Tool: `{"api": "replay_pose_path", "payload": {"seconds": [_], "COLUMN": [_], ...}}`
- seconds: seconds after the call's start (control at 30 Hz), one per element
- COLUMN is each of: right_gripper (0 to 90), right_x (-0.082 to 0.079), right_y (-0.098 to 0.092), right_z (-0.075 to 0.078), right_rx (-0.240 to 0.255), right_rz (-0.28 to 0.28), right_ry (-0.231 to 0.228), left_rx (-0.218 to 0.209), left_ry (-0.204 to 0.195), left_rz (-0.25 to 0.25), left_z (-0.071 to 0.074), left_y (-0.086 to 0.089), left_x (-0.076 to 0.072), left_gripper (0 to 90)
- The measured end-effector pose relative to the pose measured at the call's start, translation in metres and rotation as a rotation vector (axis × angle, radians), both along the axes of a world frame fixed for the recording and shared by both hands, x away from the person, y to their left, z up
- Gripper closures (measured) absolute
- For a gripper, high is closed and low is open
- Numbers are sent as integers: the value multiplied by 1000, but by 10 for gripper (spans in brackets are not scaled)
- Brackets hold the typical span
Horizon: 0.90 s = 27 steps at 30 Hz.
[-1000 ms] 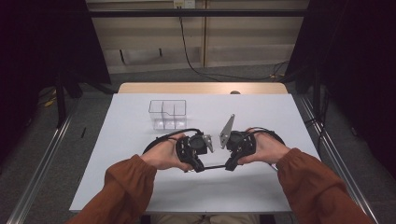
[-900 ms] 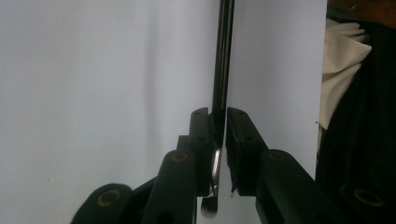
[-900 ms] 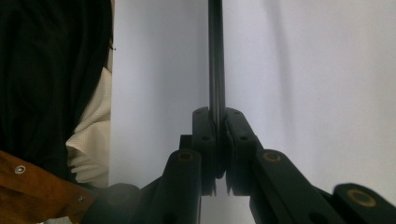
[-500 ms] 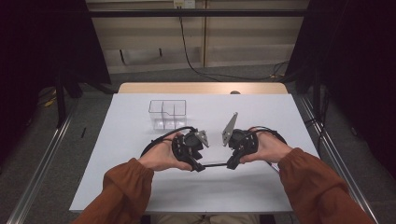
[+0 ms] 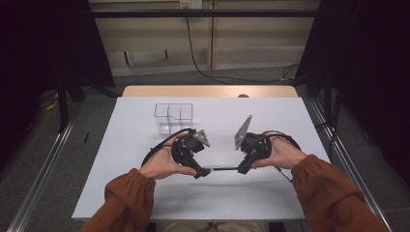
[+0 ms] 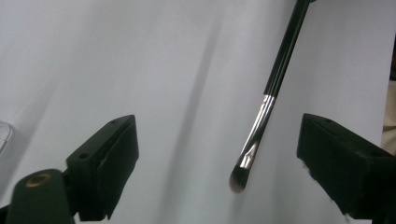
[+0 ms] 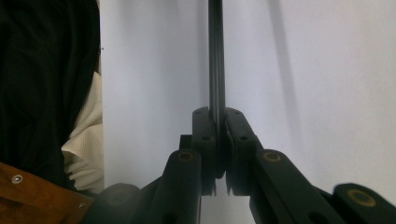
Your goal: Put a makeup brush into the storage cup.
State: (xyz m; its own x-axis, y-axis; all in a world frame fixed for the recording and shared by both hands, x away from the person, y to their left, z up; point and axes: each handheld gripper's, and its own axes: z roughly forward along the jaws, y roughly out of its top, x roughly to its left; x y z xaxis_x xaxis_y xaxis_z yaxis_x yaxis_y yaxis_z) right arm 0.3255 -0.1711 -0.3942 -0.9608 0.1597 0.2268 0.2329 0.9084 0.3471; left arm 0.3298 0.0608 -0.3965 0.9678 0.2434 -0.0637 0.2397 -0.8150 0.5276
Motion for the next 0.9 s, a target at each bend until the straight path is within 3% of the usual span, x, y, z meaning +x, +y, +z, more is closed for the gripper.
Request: {"api": "replay_pose_path", "payload": {"seconds": [0.27,0.6,0.9], "right_gripper": [843,843,842], "right_x": [-1,-3,-10], "right_y": [-9,-31,-45], "right_z": [-1,-2,-5], "right_rx": [3,31,53], "right_rz": [-21,-80,-125], "right_ry": [8,2,-8], "left_rx": [-51,-68,-110], "left_ry": [-12,-18,-23], "left_rz": [19,40,84], "left_z": [2,-1,-5], "left_y": [14,27,40], "left_x": [0,-4,-6], "left_gripper": [93,51,50]}}
